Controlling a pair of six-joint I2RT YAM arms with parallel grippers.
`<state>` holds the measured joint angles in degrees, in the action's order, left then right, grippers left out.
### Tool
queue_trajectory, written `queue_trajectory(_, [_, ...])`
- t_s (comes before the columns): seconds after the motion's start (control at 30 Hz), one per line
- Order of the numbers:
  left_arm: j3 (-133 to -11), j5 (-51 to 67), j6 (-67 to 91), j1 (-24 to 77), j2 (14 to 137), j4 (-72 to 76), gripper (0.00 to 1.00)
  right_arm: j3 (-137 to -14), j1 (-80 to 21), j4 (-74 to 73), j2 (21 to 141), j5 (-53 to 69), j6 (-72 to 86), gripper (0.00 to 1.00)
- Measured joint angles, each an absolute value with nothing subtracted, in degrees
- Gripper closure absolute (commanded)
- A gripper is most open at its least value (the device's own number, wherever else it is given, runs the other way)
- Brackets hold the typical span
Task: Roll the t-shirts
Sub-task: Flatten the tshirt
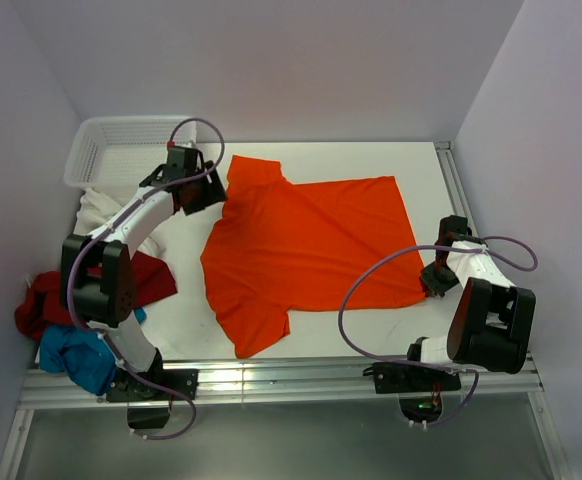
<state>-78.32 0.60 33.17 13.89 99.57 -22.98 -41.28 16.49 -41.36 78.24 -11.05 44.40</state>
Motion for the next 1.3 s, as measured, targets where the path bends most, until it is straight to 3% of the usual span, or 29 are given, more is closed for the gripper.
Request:
queue_trajectory(0.37, [-66.2, 2.3, 37.4, 10.1, 89.1, -26.3, 0.24, -41.2, 16.5, -41.1, 76.3, -10.1, 43.7, 0.73])
queue_trajectory(0.47, [-63.3, 3.4, 38.0, 10.4, 83.5, -28.2, 0.21, -41.2, 16.5, -40.9, 76.3, -9.8, 43.7, 0.63])
queue_trajectory(0.57, [-59.7, 4.2, 39.2, 11.6, 76.7, -30.1, 0.18, -41.2, 16.5, -40.5, 76.3, -9.4, 43.5, 0.62])
queue_trajectory(0.63, [-56.1, 5.0, 40.5, 13.0, 71.6, -31.0, 0.09, -41.2, 16.5, -40.2, 76.3, -9.2, 43.5, 0.62])
queue_trajectory(0.7, [-52.2, 5.7, 42.4, 14.7, 66.9, -31.9, 0.07, -41.2, 16.5, -39.9, 76.3, -9.0, 43.4, 0.66])
queue_trajectory(0.73, [-50.3, 6.1, 43.5, 15.7, 64.8, -32.9, 0.07, -41.1, 16.5, -39.9, 76.3, -9.0, 43.3, 0.74])
queue_trajectory(0.77, [-48.7, 6.3, 44.7, 16.8, 63.1, -33.3, 0.07, -41.1, 16.5, -39.9, 76.3, -8.9, 43.1, 0.91])
queue_trajectory(0.83, [-46.1, 6.5, 46.9, 18.7, 60.7, -34.5, 0.07, -40.8, 16.5, -39.7, 76.2, -9.0, 42.9, 0.99])
queue_trajectory(1.3, [-38.7, 4.9, 61.2, 37.4, 55.6, -40.6, 0.13, -39.4, 16.5, -40.2, 73.6, -9.6, 43.8, 1.0])
